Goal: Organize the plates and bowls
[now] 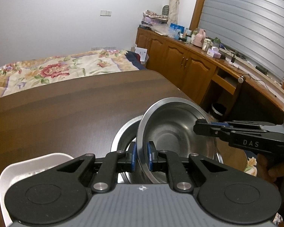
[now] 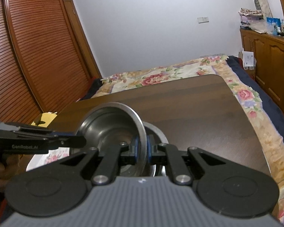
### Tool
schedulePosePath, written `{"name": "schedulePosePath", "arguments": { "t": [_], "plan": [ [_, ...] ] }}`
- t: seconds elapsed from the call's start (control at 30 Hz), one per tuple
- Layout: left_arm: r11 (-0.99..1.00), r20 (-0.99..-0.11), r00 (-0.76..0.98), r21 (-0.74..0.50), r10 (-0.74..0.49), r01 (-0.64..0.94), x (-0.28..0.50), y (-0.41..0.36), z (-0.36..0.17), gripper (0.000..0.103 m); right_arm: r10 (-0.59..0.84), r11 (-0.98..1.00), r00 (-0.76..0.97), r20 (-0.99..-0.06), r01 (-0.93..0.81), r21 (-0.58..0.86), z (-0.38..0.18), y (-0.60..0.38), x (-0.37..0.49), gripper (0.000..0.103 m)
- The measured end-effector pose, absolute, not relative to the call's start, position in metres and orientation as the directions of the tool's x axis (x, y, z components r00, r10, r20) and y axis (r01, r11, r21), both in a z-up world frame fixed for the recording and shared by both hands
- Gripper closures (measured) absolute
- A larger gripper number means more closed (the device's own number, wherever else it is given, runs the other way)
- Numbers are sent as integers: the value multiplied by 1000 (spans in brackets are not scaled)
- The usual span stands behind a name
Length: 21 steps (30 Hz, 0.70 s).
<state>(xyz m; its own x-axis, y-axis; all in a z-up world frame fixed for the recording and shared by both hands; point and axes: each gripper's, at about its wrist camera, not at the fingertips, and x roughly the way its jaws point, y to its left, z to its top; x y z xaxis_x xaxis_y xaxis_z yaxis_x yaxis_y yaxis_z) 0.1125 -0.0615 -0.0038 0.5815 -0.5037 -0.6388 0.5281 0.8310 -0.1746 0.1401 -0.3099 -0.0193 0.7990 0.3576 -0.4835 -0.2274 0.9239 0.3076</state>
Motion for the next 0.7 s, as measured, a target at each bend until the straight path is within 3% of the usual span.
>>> {"name": "schedulePosePath", "arguments": {
  "t": [0.7],
  "plan": [
    [854,-656,603,-127,-454,505,110,-62,-19,89,293,956,807,-512,-229,185,-30,-292,141,91]
  ]
}}
